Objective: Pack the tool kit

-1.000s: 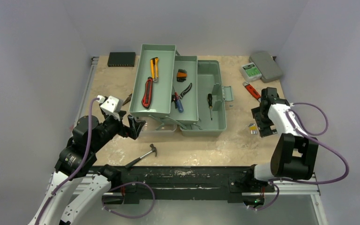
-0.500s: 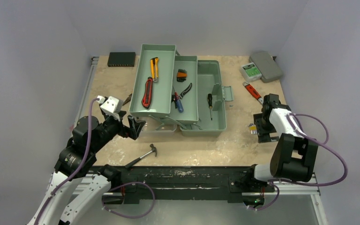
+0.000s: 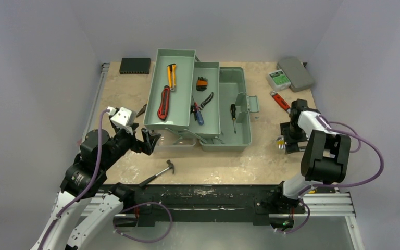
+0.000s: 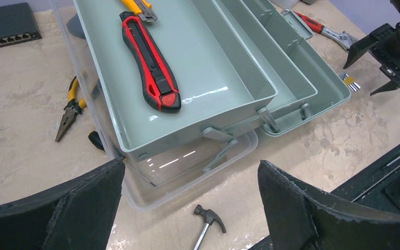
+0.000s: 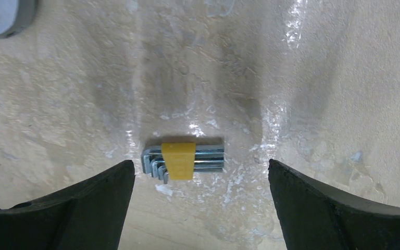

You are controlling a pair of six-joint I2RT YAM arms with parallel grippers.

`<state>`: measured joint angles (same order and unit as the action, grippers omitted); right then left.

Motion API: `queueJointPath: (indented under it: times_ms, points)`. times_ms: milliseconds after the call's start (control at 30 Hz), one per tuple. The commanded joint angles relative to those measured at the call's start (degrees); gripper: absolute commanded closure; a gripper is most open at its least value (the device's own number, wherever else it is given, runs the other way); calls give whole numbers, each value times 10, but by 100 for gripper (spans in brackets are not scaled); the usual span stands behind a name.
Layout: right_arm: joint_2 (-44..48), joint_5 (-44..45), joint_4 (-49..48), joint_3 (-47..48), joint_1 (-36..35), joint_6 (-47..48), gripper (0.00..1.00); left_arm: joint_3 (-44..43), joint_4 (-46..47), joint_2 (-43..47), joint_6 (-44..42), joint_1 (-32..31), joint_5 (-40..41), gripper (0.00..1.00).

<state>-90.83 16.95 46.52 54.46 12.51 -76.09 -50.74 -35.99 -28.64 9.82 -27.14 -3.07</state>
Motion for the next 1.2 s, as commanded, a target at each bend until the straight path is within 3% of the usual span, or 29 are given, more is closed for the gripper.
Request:
queueJointPath:
  times_ms: [0, 400, 533, 667, 800, 1167]
  points:
    - [-3, 30, 12, 36, 3, -15, 4, -4, 4, 0, -9, 3, 5, 5]
    - [-49, 22, -1, 27, 1, -31, 9, -3, 3, 1, -9, 6, 4, 5]
    - [-56, 18, -24, 18, 2, -24, 33, -3, 4, 0, -9, 5, 3, 5]
    - [-68, 13, -28, 15, 2, -22, 38, -3, 4, 0, -10, 5, 5, 5]
    - [-58, 10, -47, 0, 1, -17, 49, -4, 3, -1, -10, 6, 4, 5]
    - [30, 3, -23, 8, 3, 2, 52, -5, 4, -4, -10, 7, 3, 5]
